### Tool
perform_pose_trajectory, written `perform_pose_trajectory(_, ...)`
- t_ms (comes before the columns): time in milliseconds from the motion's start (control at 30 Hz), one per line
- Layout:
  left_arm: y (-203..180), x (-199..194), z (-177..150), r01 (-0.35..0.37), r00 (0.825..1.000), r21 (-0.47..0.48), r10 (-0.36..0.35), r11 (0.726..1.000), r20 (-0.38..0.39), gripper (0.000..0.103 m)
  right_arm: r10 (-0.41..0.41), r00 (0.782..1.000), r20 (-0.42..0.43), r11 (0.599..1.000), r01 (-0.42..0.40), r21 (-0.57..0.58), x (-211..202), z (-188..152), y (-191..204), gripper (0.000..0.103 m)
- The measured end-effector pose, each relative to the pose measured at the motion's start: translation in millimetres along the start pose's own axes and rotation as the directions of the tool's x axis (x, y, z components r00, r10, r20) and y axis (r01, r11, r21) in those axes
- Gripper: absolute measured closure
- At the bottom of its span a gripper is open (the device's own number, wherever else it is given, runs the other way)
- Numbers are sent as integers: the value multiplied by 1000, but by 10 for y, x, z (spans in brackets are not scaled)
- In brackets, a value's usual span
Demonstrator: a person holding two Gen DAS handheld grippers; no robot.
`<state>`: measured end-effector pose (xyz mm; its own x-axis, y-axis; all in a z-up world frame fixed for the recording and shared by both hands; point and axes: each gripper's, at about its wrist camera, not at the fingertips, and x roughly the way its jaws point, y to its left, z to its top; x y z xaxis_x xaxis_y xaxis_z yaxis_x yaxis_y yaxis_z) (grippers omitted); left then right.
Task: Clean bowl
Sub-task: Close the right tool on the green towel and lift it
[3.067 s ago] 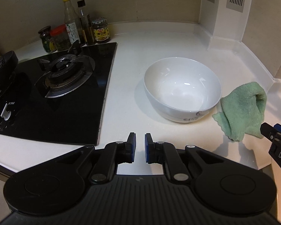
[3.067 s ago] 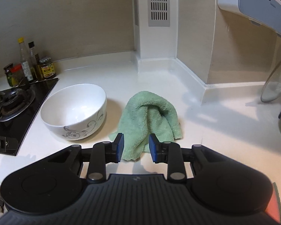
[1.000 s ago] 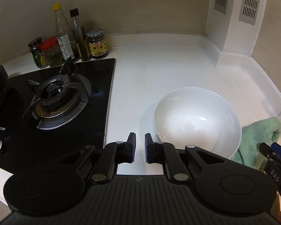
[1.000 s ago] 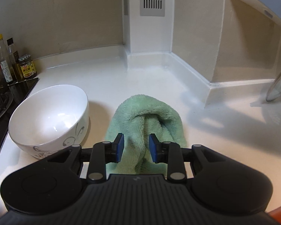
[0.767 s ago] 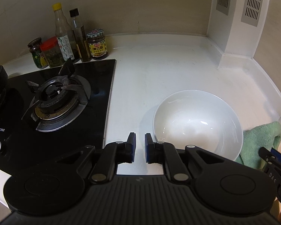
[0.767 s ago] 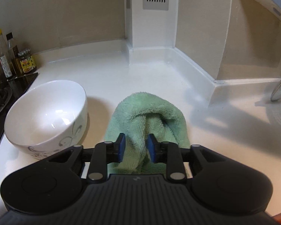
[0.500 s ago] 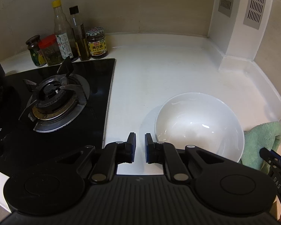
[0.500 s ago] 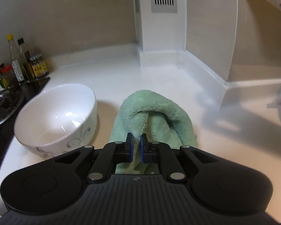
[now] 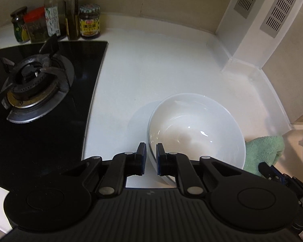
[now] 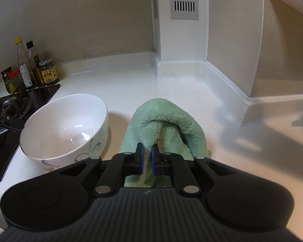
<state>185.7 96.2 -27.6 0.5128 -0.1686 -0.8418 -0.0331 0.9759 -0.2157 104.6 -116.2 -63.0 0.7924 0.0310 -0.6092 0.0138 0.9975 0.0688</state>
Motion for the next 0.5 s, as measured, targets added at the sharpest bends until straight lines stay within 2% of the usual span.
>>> perform_pose_trajectory(233,-22,162,14,-12,999,-27,11,1000,-51,88,1,1000,-6,1000,-2,-25,61,50,13,97)
perform_pose_trajectory(367,-68,203,44,-25,998,5,25,1000,-58,92,11,1000,26,998,-9,-67,24,153,14,97)
perform_pose_trajectory(467,-53,255,126,10,998,41,-7,999,-69,95,91,992,86,990,-81,-118,-123,409,1,97)
perform_pose_trajectory(500,-44,272,154,24,997,53,-20,998,-73,95,140,985,99,981,-125,-147,-188,534,2,97)
